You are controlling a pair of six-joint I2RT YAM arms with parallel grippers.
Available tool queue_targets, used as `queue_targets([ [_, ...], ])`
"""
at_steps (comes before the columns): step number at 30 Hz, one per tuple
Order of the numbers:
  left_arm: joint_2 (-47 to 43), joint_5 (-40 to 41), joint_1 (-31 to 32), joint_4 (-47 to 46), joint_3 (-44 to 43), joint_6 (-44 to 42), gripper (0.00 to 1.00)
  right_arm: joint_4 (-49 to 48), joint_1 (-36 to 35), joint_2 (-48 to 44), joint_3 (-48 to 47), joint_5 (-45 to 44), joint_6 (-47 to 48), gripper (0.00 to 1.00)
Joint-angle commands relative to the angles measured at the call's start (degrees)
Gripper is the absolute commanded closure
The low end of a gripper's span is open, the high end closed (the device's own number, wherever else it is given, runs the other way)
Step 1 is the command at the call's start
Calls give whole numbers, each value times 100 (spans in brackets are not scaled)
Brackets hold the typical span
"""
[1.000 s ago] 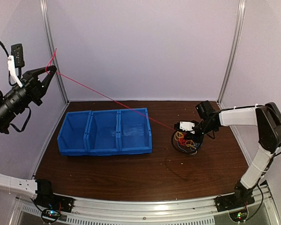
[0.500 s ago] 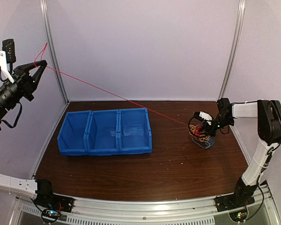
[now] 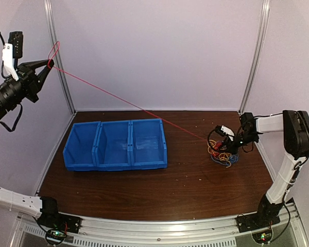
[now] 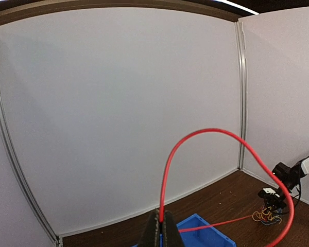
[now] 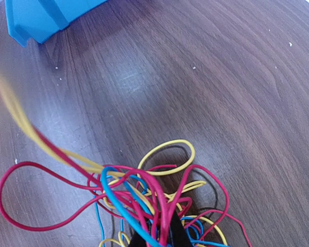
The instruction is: Untangle the cables
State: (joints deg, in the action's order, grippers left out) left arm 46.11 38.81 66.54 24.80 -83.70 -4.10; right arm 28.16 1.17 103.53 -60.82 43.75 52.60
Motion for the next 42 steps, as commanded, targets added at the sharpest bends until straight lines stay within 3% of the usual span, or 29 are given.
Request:
queue_targets([
  [1,-100,543,-69,-954,-1294,-640,100,-186,460,299,81,-805,-158,94],
  [9,-97,503,-63,-1460,-1537,-976,100,-509,531,274,229,-1206,-441,92],
  [12,-99,450,-68,-1395,-1574,-934,100,-514,600,314,143,-1368,-529,80],
  [17,-101,463,-68,-1309,-1478,-900,100,-474,681,335,143,-1404,-496,78],
  [22,-86,459,-63,-1275,-1491,-888,100,-481,698,343,161,-1334,-541,94],
  [27,59,482,-63,-1312,-2011,-1085,100,-680,722,398,149,-1544,-781,100],
  [34,131,543,-63,-1580,-2011,-1377,100,-1318,849,422,184,-2311,-1550,95],
  [42,196,442,-63,-1336,-529,-882,100,-1056,850,-93,433,-2115,-1320,94],
])
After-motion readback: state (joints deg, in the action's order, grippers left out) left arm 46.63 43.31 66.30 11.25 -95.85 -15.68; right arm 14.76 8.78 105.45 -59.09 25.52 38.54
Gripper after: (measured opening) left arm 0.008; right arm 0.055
